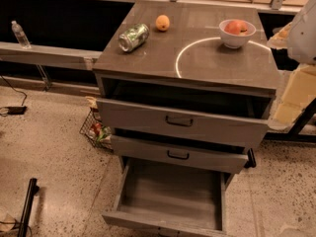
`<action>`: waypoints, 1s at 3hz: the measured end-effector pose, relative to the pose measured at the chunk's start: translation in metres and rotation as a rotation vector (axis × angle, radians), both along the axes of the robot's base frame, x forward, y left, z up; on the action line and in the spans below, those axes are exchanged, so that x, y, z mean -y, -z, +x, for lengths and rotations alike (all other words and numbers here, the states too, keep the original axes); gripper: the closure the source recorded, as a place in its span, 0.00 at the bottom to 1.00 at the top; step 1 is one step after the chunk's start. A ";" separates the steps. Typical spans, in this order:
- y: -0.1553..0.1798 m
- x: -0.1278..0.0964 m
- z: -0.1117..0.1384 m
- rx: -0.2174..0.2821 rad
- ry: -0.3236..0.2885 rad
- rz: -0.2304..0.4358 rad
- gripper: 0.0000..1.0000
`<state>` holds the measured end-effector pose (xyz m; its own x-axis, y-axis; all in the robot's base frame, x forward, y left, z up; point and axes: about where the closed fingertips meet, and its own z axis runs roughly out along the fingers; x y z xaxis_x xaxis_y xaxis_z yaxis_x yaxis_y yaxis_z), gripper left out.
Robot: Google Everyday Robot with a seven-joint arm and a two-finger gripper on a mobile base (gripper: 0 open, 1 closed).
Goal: Place green can into bottom drawer
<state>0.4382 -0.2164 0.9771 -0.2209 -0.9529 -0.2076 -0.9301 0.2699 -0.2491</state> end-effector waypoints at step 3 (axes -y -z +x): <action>-0.042 -0.050 0.083 0.331 -0.331 -0.267 0.00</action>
Offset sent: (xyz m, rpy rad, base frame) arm 0.0878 0.0288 0.0429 -0.2261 -0.3310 0.2593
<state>0.5213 -0.1669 1.0193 0.1361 -0.9898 0.0433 -0.8147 -0.1366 -0.5636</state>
